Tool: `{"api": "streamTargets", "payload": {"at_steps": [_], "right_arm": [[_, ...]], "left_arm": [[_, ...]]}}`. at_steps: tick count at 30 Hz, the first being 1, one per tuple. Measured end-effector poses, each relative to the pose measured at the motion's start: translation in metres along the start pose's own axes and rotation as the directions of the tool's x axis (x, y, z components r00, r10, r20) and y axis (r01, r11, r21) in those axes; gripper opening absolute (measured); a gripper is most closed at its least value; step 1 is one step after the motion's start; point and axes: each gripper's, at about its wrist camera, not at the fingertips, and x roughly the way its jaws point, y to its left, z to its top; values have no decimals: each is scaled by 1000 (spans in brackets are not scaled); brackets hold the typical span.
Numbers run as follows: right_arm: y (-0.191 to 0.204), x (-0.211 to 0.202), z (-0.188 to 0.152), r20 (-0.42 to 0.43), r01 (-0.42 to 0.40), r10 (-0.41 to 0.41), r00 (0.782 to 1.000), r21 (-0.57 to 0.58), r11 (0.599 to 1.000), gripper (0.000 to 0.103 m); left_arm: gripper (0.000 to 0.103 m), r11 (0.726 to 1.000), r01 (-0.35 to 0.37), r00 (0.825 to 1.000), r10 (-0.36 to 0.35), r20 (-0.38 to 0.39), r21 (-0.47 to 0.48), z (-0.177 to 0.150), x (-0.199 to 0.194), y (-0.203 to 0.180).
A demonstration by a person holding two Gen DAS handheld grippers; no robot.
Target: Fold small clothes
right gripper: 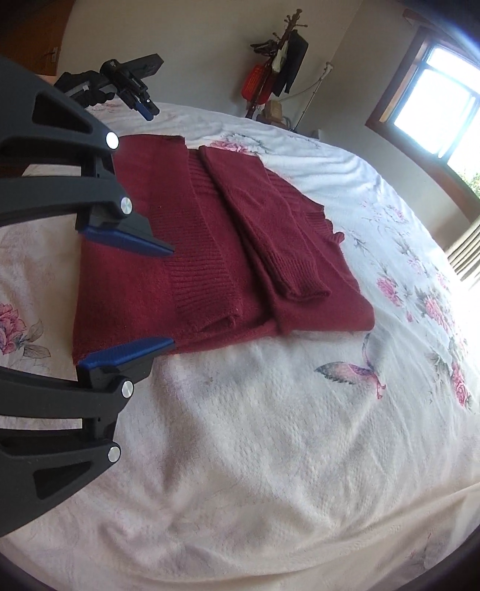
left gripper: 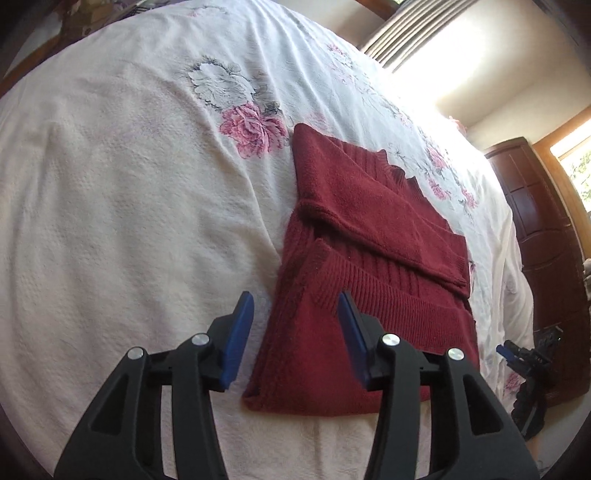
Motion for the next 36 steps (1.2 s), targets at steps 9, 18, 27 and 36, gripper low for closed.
{"api": "streamTargets", "payload": {"at_steps": [9, 18, 27, 36], "right_arm": [[7, 12, 8, -24, -6, 4, 1000, -65, 998, 51], [7, 19, 26, -36, 1, -5, 999, -109, 994, 56], [13, 30, 37, -48, 40, -49, 998, -157, 987, 56], [17, 48, 37, -94, 122, -153, 984, -280, 952, 70]], "left_arm": [[50, 933, -265, 962, 275, -5, 244, 15, 60, -43], [5, 899, -269, 956, 292, -17, 345, 17, 77, -57], [4, 932, -131, 991, 126, 37, 338, 7, 37, -71], [12, 948, -147, 986, 164, -37, 283, 9, 76, -49]]}}
